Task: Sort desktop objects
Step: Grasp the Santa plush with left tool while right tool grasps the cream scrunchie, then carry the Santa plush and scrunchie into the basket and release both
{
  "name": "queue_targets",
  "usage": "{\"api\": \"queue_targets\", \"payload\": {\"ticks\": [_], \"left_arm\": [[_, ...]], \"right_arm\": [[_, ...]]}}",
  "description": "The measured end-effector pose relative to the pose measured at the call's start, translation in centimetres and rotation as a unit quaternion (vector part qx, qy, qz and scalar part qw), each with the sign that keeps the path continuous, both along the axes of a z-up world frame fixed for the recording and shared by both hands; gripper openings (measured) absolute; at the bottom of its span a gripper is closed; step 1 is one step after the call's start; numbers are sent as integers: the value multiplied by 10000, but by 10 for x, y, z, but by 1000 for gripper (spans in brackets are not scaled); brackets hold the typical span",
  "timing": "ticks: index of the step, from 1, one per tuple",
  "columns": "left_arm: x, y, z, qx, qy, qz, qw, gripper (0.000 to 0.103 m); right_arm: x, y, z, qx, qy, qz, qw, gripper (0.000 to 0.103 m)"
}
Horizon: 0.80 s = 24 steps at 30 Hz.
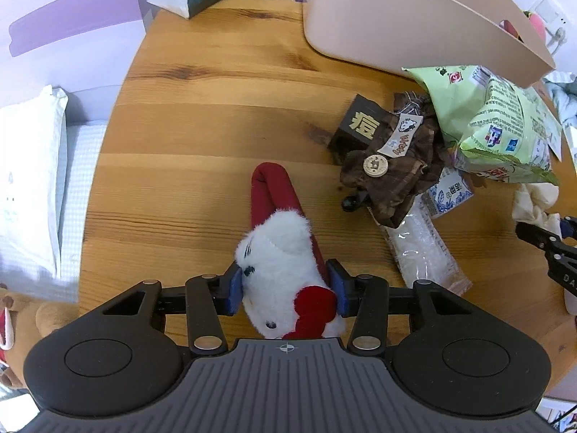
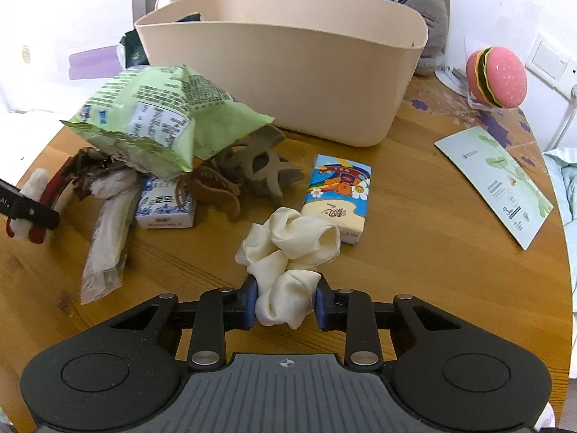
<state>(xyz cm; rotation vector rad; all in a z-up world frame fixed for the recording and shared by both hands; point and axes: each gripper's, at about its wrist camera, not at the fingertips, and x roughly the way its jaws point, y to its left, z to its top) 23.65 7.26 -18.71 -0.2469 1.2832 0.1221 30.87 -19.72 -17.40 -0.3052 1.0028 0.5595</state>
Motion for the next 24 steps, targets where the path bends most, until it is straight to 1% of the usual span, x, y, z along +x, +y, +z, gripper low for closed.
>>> {"api": "queue_targets", "payload": {"ticks": [6,10,13,17,21,24], "left_arm": [[-5,5,15,74,-205,-198,9996,48],[-4,10,26,-78,-271,-136,9995,48],[-3,11,40,-78,-396,-164,9990,48],[3,12,53,-30,-560,-285,9980,48],[10,15,68,7,-746,-359,9966,48],[18,17,81,32,-876,-426,9952,48]], "right_arm": [[-10,-5,15,103,-122,-49,9999,28],[-18,-6,27,109,-244,13,9996,28],[-22,-6,39,120,-332,84,9993,28],[-25,-4,54,119,-492,188,9985,28],[-21,-4,70,300,-542,132,9980,28],[-17,0,81,357,-661,149,9971,28]]}}
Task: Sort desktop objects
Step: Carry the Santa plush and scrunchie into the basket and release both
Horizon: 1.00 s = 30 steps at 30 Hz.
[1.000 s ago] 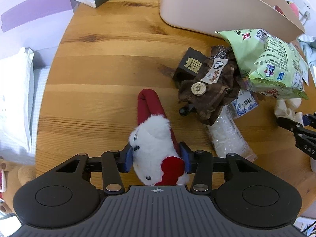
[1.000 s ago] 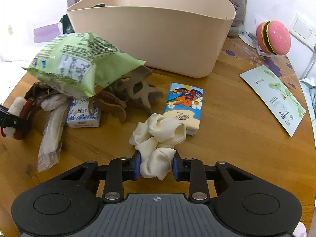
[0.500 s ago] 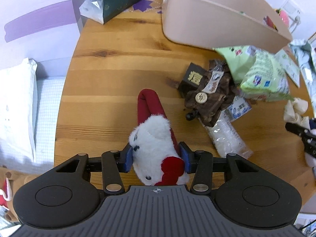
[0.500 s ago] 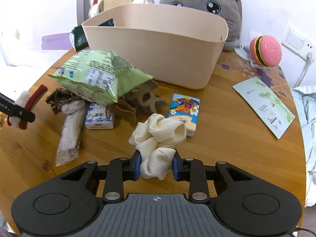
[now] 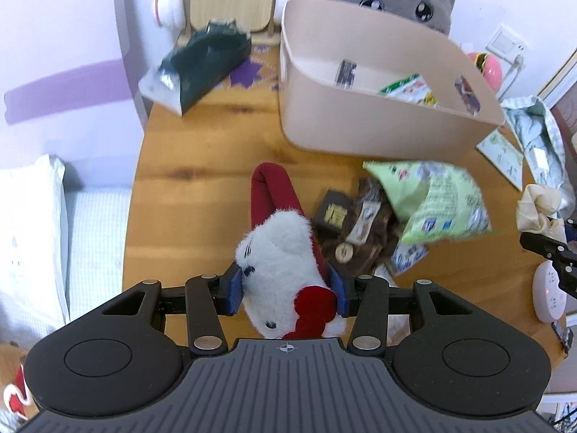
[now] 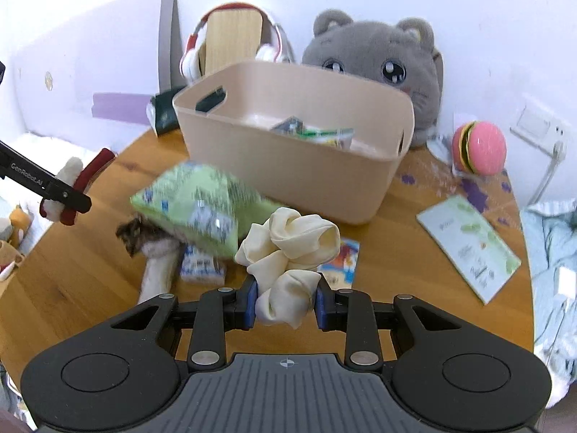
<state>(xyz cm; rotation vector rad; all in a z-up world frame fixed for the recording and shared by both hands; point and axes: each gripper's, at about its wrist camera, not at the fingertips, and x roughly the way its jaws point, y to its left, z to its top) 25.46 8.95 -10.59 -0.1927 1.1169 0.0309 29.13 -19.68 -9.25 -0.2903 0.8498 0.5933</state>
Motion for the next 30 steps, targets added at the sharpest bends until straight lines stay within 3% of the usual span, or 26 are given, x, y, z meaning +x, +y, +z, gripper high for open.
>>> {"api": "queue_targets", "payload": {"ticks": [15,24,30], "left_arm": [[53,0,50,179,-638,-258,9975,48],[106,-18,73,341,-968,-352,9941,48],[145,-27,66,400,-949,-240,9944,48]], "right_arm": [[45,16,56,351,-573,46,9977,31],[84,27,68,311,-815,189,9960,36],[115,34,66,382,-846,188,9955,37]]}}
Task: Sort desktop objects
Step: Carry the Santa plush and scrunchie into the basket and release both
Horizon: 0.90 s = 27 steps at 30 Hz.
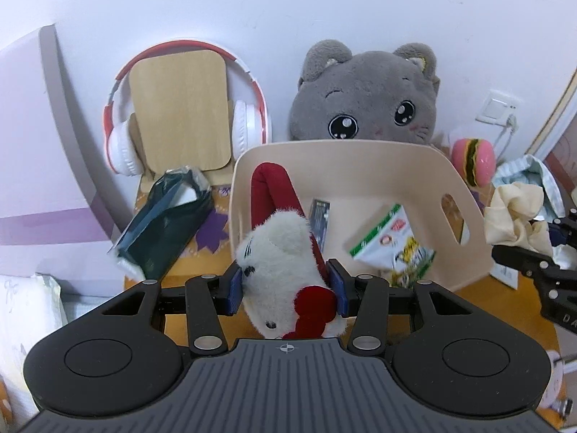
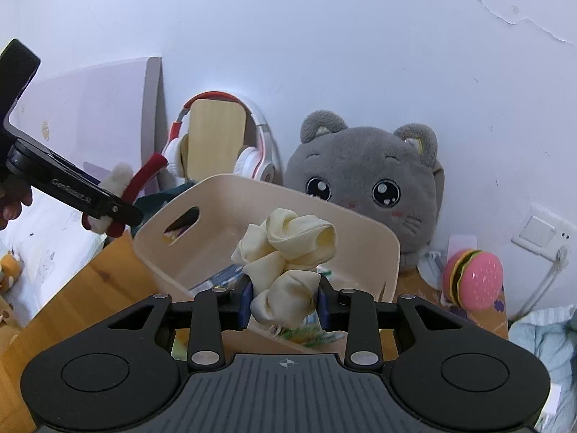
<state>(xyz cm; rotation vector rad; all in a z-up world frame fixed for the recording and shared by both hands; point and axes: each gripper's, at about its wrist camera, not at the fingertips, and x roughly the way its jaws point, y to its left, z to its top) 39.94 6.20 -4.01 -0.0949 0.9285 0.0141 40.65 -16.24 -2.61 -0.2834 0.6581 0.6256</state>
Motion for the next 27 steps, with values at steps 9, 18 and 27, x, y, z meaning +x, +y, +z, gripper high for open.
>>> {"api": "queue_targets", "payload": {"ticks": [9,18,27], "left_arm": [[45,-18,-33,172,169,88,9997,48],[66,-34,-68,463,451,2,9979,48],[66,-40,-92,494,792,-48,9956,48]], "right_arm": [[40,11,-28,-13,163,-105,9998,37],[67,22,-58,-253,393,-78,9989,37],[77,23,-88,-452,719,-226,9961,37]]}}
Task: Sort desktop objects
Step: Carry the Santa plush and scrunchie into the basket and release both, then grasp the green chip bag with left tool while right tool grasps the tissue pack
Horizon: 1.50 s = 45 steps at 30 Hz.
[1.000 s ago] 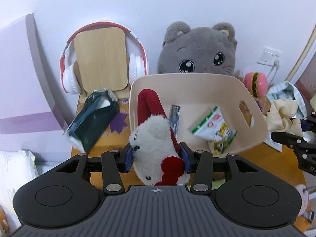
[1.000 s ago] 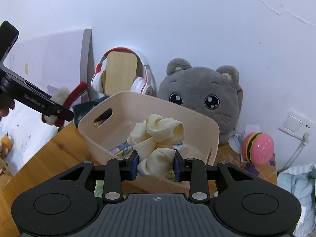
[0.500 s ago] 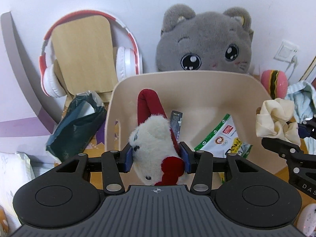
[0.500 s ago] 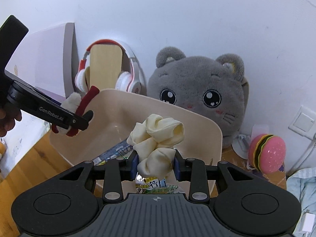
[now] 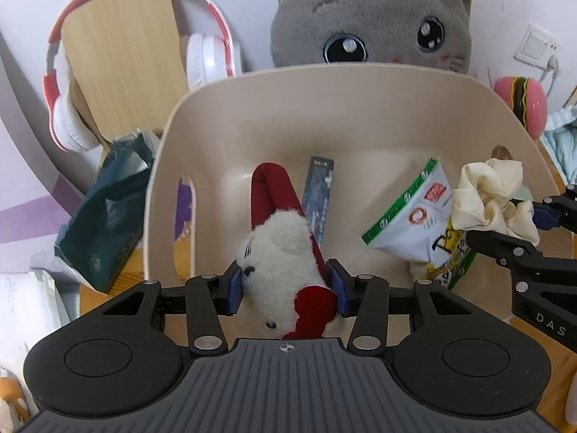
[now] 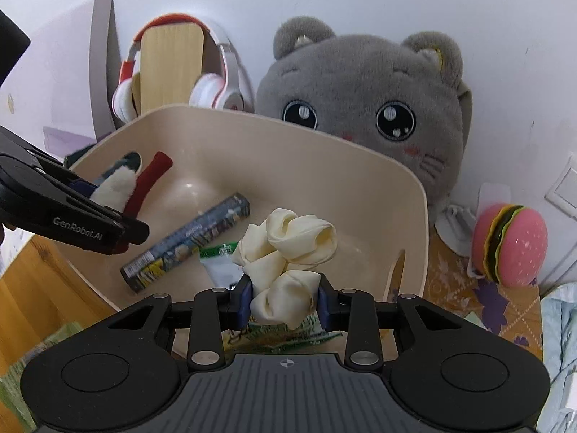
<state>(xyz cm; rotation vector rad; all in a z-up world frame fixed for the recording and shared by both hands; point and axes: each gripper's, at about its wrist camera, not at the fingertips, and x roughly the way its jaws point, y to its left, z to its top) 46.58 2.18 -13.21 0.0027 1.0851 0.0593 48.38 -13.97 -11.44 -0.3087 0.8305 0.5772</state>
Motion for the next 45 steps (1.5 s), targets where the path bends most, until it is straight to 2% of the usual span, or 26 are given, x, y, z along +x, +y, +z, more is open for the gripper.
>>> {"api": "queue_targets", "payload": {"ticks": [2,3,6,11,13,14,15,17,20,22,25,30,38,45], "left_arm": [[-1,-2,-3,41,23,-55,10000,48],[-2,-4,-5,68,32,-80,9999,48],[-3,-4,-8,82,80,-106,9999,49],[-6,-3,-8,37,46,-102,9999,49],[-6,-4,-8,26,64,-121,9999,51],[-7,-4,-7,36,68,-136,9999,53],[-8,-5,-7,66,55,-145,9999,59],[-12,-7,-3,169,-32,-63,9998,68],[-18,-5,6,85,-167,14,9998,70],[-22,-3,13,14,-228,112,9997,71],[-31,-1,23,-126,-340,226,9991,74],[-47,-6,34,-225,-282,281,9990,75],[-82,-22,61,-439,-673,157,9966,77],[-109,-47,63,-352,-467,-234,9980,79]], "right_arm": [[0,0,-4,-40,58,-2,10000,37],[0,-1,-6,-34,82,-19,10000,41],[1,-3,-7,22,175,-105,9998,44],[0,-3,-7,-20,146,-146,9998,49],[-1,-4,-5,2,97,-185,9998,62],[-2,-4,-4,9,67,-202,9998,66],[-4,-5,-3,12,23,-212,9998,72],[-7,-4,-1,-17,-48,-224,9997,78],[-11,-5,3,-32,-136,-217,9997,82],[-15,-8,7,-16,-211,-242,9995,93],[-21,-13,16,93,-340,-328,9988,100],[-34,-25,30,340,-425,-399,9977,103],[-62,-48,41,277,-575,-504,9967,103],[-83,-72,35,285,-414,-748,9959,103]]}}
